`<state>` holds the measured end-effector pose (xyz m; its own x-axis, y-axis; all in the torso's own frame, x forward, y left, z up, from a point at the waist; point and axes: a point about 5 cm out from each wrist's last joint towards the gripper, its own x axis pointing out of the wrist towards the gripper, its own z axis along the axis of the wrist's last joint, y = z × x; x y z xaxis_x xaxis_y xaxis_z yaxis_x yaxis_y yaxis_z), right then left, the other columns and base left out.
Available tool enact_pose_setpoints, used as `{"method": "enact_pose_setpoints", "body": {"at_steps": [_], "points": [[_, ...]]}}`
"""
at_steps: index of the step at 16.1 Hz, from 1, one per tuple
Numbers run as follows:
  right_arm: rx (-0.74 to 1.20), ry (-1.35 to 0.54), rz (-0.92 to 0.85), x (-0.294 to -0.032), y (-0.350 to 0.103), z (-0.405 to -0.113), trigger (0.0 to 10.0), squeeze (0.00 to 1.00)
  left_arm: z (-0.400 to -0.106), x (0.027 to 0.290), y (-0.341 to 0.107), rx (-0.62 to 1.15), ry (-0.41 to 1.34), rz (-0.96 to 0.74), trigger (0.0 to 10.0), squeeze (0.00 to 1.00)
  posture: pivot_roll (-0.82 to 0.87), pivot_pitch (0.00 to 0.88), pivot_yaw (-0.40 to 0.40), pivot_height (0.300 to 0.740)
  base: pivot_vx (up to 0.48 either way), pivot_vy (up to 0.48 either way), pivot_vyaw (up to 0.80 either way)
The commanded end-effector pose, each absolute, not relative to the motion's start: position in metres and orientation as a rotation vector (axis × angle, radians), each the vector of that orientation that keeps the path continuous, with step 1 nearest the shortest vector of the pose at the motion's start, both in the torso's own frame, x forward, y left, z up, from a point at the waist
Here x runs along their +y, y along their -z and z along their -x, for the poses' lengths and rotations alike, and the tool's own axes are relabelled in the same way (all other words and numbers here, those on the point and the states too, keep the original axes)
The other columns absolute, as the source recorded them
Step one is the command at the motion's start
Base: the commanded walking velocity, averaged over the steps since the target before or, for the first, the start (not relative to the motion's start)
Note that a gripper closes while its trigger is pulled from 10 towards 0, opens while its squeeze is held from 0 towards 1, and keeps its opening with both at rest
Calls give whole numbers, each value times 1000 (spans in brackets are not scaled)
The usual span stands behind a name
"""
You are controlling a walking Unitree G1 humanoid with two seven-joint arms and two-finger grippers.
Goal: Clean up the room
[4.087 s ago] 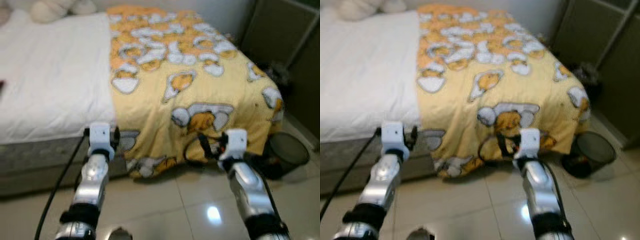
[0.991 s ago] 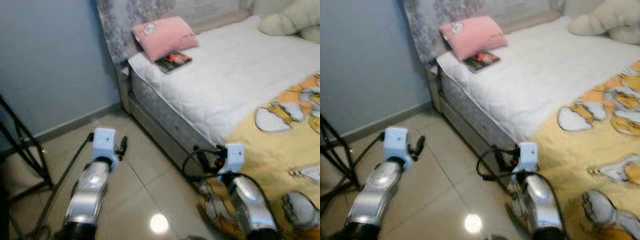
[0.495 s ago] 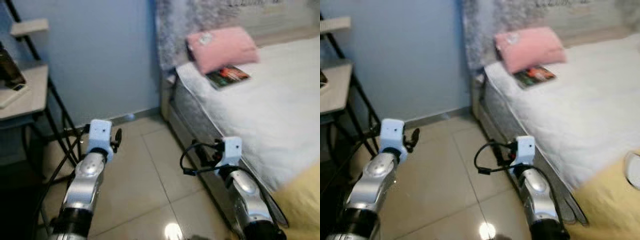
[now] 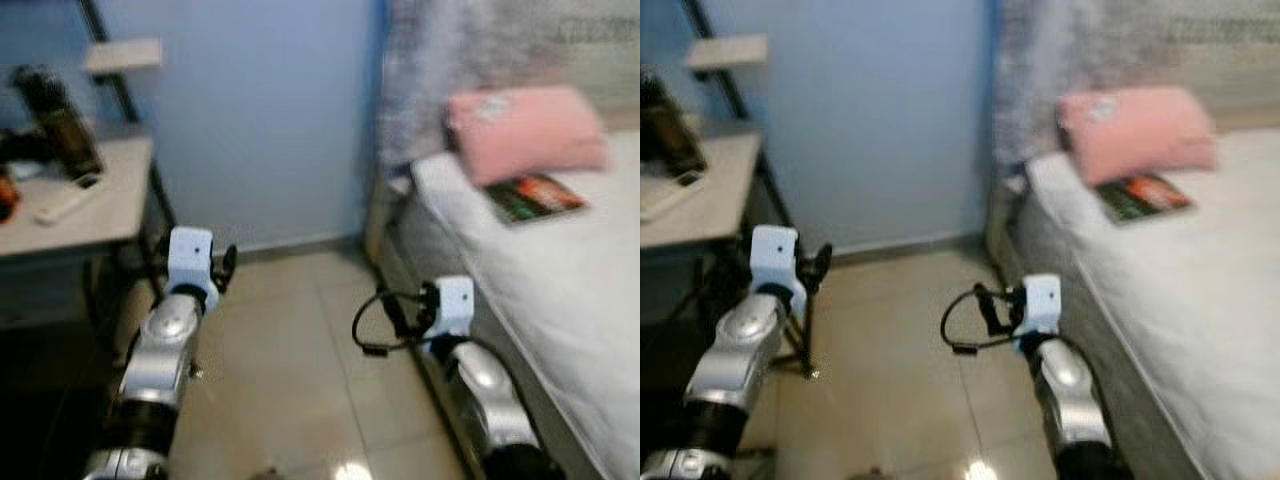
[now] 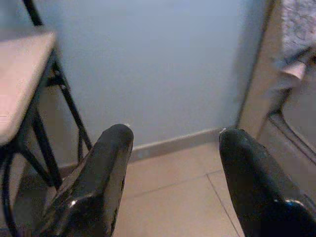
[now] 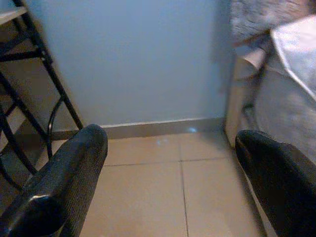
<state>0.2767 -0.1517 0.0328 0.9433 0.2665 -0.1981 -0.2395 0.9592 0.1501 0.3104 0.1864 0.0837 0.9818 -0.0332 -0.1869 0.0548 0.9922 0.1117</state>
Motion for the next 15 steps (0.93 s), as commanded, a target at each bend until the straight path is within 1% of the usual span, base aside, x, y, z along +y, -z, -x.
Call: {"method": "enact_pose_setpoints", "body": {"at_steps": [1, 6, 10, 15], "points": [[192, -232, -106, -162, -37, -278, 10000, 0, -313, 177, -85, 162, 96, -125, 10000, 0, 94, 0, 4, 740, 469, 0, 531], [211, -175, -117, -164, -32, -276, 10000, 0, -321, 192, -94, 134, 126, -178, 10000, 0, 98, 0, 14, 740, 467, 0, 0], [205, -206, -137, -157, -30, -271, 10000, 0, -318, 188, -87, 136, 167, -200, 10000, 0, 97, 0, 27, 740, 469, 0, 0], [199, -182, -125, -160, -31, -274, 10000, 0, -322, 189, -87, 134, 178, -205, 10000, 0, 90, 0, 36, 740, 469, 0, 0]]}}
